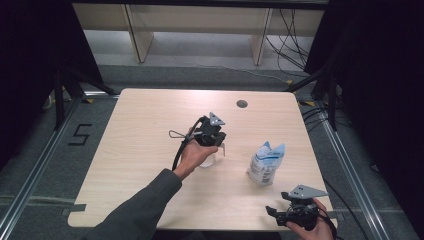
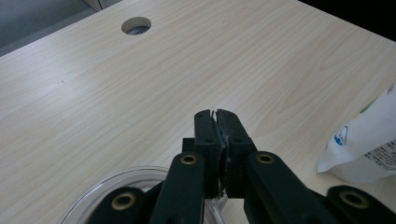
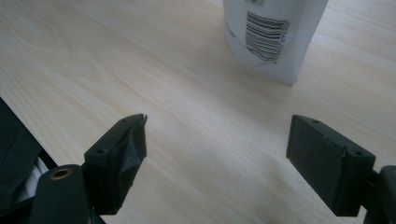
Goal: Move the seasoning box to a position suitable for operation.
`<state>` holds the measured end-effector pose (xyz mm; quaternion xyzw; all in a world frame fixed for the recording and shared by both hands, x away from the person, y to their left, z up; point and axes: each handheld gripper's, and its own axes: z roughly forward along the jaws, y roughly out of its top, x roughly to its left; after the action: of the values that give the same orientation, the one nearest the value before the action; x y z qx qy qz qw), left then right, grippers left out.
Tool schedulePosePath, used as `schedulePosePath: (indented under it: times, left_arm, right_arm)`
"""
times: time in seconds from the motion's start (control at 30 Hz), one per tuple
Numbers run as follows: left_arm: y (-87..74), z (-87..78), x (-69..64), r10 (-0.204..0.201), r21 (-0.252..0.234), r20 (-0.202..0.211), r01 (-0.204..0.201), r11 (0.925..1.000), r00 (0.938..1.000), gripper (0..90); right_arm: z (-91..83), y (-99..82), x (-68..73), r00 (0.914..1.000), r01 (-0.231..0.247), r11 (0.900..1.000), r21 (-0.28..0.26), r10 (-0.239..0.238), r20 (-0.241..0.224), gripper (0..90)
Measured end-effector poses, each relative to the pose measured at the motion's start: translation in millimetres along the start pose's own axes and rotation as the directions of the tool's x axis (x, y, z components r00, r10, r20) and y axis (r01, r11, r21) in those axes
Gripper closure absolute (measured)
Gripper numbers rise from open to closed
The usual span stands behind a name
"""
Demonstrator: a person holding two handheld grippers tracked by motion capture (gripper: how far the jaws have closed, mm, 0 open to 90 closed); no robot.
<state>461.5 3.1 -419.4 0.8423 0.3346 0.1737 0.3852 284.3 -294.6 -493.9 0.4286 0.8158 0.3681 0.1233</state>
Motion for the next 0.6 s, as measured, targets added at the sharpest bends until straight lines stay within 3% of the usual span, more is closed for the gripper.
schedulePosePath:
  times: [0.03, 0.07, 0.13, 0.3, 0.33, 0.37, 0.4, 0.47, 0.53, 0.6]
  left_arm:
    - [0.0, 0.5, -1.4, -0.005, 0.0, 0.001, 0.005, 1.0, 1.0, 86.6]
    - [0.0, 0.7, -1.6, -0.003, 0.006, 0.005, 0.003, 1.0, 1.0, 86.4]
    - [0.5, 1.1, -3.1, 0.004, 0.013, -0.002, -0.004, 0.9999, 1.0, 86.0]
    - [0.3, 0.4, -5.2, 0.014, 0.025, -0.007, -0.014, 0.9996, 0.9999, 85.2]
    - [-0.2, 0.0, -5.9, 0.015, 0.026, -0.01, -0.014, 0.9995, 0.9998, 85.2]
    - [-0.7, -0.4, -6.9, 0.018, 0.028, -0.011, -0.017, 0.9995, 0.9998, 85.0]
    - [-1.4, -1.0, -8.0, 0.025, 0.027, -0.014, -0.025, 0.9993, 0.9996, 85.0]
    - [-4.1, -3.3, -11.3, 0.004, 0.039, -0.013, -0.003, 0.9992, 0.9999, 84.7]
    - [-5.4, -5.6, -9.7, 0.036, 0.032, -0.007, -0.036, 0.9988, 0.9993, 84.4]
    - [-8.0, -8.6, -10.6, 0.04, 0.032, -0.003, -0.04, 0.9987, 0.9992, 84.1]
  right_arm:
    - [-0.5, -0.1, 0.9, 0.9999, -0.016, 0.9998, 0.013, 0.016, -0.005, 21.1]
    - [-0.6, 0.4, -1.4, 0.9998, 0.017, 0.9999, 0.002, -0.017, 0.007, 21.1]
    - [-0.5, 0.3, -1.0, 0.9999, 0.014, 0.9999, -0.003, -0.014, 0.004, 21.1]
    - [-1.5, 0.1, 2.4, 0.9991, -0.041, 0.999, 0.015, 0.041, -0.01, 21.2]
    - [-0.7, 0.2, -0.2, 0.9999, -0.013, 0.9999, 0.004, 0.013, -0.01, 21.1]
    - [-1.1, 0.0, 1.5, 0.9994, -0.032, 0.9994, 0.011, 0.032, -0.012, 21.2]
    - [-0.6, 0.2, -1.0, 0.9999, -0.003, 1.0, 0.002, 0.003, -0.011, 21.2]
    - [-1.2, 0.1, 1.1, 0.9996, -0.027, 0.9996, 0.008, 0.027, -0.011, 21.2]
    - [-1.2, -0.1, 1.2, 0.9995, -0.03, 0.9995, 0.009, 0.03, -0.013, 21.2]
    - [-0.9, 0.0, 0.1, 0.9998, -0.017, 0.9998, 0.004, 0.017, -0.011, 21.2]
